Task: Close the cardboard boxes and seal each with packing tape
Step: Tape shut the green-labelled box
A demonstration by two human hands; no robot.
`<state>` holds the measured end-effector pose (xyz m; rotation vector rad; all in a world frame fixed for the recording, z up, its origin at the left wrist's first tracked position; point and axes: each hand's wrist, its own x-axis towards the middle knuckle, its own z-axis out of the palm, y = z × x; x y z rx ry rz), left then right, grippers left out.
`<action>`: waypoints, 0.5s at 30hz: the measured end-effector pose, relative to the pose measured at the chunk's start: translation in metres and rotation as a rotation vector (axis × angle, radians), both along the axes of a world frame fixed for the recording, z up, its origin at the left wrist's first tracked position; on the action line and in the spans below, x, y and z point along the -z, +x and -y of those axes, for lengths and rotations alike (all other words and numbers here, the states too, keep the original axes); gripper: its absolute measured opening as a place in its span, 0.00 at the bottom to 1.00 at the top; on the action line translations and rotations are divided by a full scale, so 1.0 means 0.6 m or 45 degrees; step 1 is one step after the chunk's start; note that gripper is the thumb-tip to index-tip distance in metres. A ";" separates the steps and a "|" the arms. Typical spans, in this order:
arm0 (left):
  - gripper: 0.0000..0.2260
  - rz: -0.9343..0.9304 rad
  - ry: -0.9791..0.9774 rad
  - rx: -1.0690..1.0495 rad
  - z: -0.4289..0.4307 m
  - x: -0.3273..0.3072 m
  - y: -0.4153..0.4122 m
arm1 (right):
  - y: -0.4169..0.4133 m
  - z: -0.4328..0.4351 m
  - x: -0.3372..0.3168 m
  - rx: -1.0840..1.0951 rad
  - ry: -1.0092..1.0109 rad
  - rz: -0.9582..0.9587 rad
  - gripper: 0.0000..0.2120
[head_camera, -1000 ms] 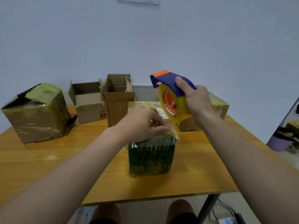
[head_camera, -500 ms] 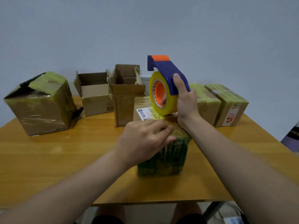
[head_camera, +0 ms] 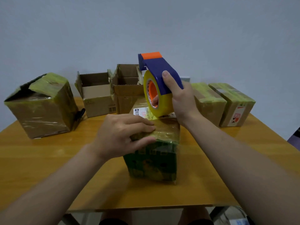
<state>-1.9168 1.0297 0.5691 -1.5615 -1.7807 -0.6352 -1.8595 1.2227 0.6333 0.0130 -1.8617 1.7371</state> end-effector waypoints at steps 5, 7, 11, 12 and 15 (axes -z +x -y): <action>0.14 0.550 0.521 -0.290 -0.024 0.031 0.041 | -0.009 0.018 0.009 -0.077 -0.054 -0.065 0.19; 0.13 0.865 0.828 -0.379 -0.041 0.046 0.050 | -0.006 0.016 0.009 -0.075 -0.099 -0.067 0.15; 0.17 1.115 0.993 -0.312 -0.060 0.055 0.057 | 0.002 0.003 0.021 -0.050 -0.191 -0.093 0.15; 0.17 1.023 0.897 -0.323 -0.056 0.051 0.056 | 0.004 0.001 0.024 -0.040 -0.209 -0.102 0.15; 0.12 0.634 0.408 -0.610 -0.046 0.023 0.059 | 0.009 0.001 0.031 0.016 -0.191 -0.127 0.11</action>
